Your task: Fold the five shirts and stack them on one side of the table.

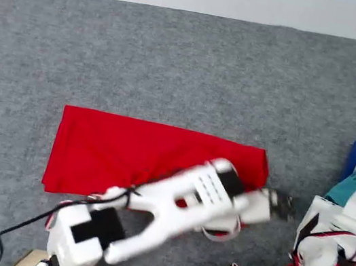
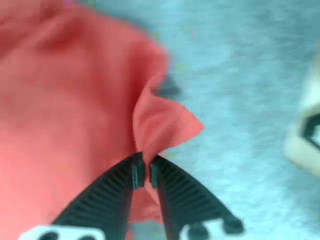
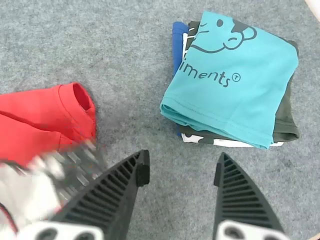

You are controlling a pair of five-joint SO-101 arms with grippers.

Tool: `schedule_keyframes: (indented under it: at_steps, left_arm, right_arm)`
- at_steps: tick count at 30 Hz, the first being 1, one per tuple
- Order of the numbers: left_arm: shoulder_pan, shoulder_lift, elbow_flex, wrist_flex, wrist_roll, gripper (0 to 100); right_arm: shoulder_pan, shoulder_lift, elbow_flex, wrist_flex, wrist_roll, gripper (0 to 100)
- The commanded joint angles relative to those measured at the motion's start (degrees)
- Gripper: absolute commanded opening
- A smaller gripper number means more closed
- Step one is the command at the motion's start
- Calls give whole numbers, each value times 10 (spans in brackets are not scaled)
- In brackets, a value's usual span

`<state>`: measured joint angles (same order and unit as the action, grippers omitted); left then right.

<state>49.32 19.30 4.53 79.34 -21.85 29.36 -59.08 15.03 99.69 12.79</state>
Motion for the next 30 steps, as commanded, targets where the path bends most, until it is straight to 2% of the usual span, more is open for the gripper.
schedule_keyframes:
  at_steps: [1, 6, 17, 23, 30]
  left_arm:
    - [-73, -23, -58, 6, -17, 6]
    - [-127, 43, -160, 7, -28, 6]
    - [-147, 236, -369, 71, -25, 9]
    - [-186, 258, -463, 144, -28, 92]
    - [-203, 258, -561, 212, -29, 133]
  right_arm:
    - [3, -1, -2, -10, 7, 212]
    - [3, 0, -2, -16, 6, 212]
    - [3, 0, -2, -19, 7, 212]
    - [3, -1, 18, -19, 7, 212]
    - [3, -1, 19, -32, 7, 212]
